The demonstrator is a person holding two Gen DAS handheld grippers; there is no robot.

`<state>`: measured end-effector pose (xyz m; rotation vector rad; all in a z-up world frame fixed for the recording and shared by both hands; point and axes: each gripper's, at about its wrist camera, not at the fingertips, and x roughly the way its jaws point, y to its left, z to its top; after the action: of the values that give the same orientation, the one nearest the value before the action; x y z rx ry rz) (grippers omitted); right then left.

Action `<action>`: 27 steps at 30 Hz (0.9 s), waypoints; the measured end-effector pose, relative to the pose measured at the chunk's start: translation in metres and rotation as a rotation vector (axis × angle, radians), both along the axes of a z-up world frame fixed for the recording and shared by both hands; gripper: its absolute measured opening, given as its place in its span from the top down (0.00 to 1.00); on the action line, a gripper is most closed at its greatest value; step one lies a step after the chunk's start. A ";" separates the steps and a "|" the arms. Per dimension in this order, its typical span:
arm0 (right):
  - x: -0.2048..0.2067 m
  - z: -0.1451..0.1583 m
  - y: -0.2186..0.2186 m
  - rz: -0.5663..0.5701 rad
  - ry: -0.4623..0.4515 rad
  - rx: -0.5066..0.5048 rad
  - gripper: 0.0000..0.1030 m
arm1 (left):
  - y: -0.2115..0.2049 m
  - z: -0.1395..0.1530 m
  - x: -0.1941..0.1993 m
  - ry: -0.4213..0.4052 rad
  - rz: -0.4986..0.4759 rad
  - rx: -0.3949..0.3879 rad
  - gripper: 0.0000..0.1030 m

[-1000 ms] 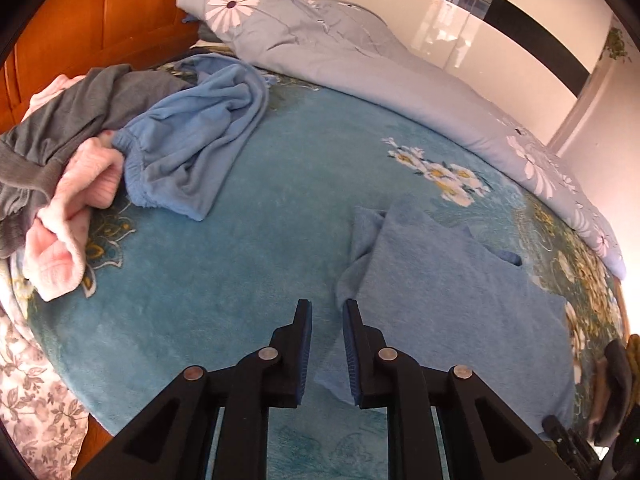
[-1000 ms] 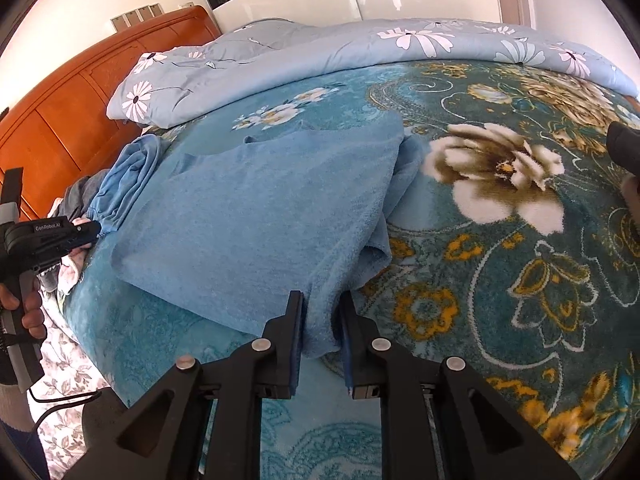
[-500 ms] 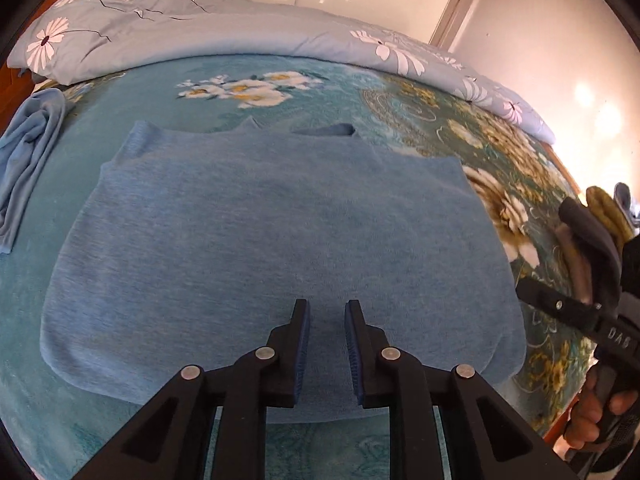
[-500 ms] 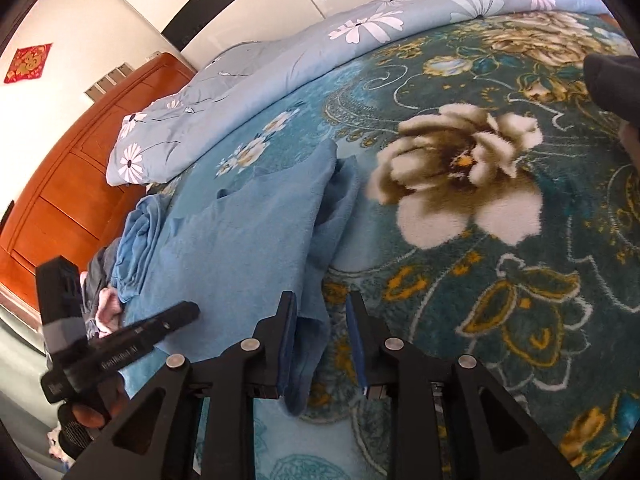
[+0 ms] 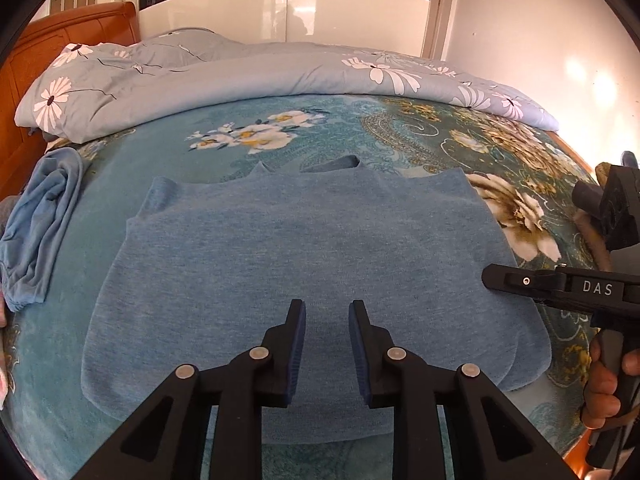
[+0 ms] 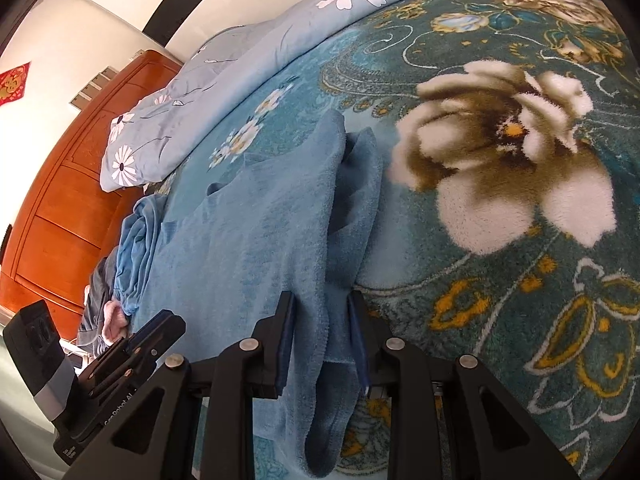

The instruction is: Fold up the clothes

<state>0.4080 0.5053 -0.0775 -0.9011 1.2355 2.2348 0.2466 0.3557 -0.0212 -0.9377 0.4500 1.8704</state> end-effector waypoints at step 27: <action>-0.029 0.042 -0.004 0.027 -0.101 0.037 0.90 | -0.017 -0.025 -0.025 -0.230 -0.024 0.148 0.62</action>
<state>0.3790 0.5010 -0.0356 -1.0088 1.1396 2.1972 0.2218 0.3385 -0.0463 -1.0273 0.1809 1.7239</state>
